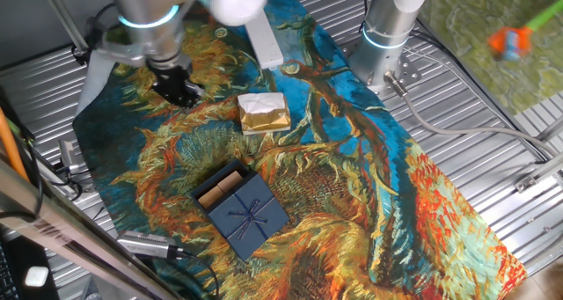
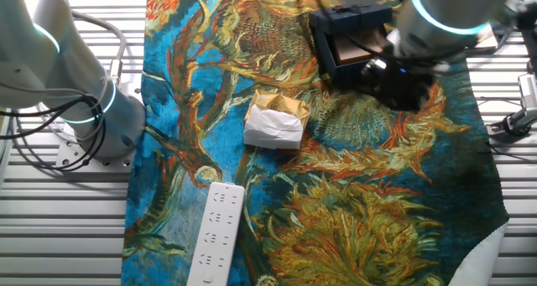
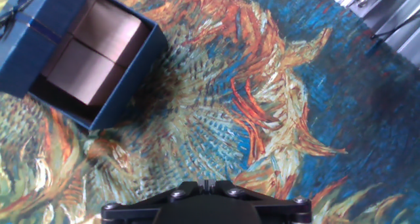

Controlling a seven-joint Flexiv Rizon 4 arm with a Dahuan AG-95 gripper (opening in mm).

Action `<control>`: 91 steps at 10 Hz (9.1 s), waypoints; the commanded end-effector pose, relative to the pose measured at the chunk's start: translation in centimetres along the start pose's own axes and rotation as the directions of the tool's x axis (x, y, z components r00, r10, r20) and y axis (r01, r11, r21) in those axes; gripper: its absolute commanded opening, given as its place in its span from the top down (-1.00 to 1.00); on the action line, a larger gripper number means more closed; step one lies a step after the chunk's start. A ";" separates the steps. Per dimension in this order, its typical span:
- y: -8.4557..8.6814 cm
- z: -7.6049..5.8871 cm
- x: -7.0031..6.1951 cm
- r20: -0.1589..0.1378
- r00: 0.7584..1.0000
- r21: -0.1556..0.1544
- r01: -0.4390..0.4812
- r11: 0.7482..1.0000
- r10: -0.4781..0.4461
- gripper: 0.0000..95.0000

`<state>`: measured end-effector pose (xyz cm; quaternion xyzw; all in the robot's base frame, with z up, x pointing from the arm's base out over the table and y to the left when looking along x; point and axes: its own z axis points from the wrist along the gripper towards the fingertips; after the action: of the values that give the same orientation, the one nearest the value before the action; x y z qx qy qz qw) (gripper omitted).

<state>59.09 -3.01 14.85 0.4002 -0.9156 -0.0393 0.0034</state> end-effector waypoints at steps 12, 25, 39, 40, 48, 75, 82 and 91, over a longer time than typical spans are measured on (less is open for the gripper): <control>-0.6 2.1 -1.5 0.049 0.994 -0.153 -0.089 0.984 0.098 1.00; 3.1 2.4 -4.5 0.101 0.952 -0.291 -0.249 0.924 0.289 1.00; 5.7 0.9 -6.1 0.134 0.910 -0.414 -0.309 0.857 0.393 1.00; 5.8 0.7 -6.2 0.135 0.907 -0.423 -0.312 0.851 0.400 1.00; 6.2 -0.2 -6.9 0.155 0.856 -0.548 -0.341 0.764 0.493 1.00; 8.4 -0.1 -7.9 0.113 0.935 -0.587 -0.210 0.782 0.337 1.00; 10.2 -0.3 -9.0 0.123 0.903 -0.656 -0.238 0.717 0.412 0.60; 14.1 0.9 -13.0 0.158 0.821 -0.695 -0.302 0.652 0.548 0.20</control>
<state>57.22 16.14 15.43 0.1279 -0.8994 -0.4177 -0.0184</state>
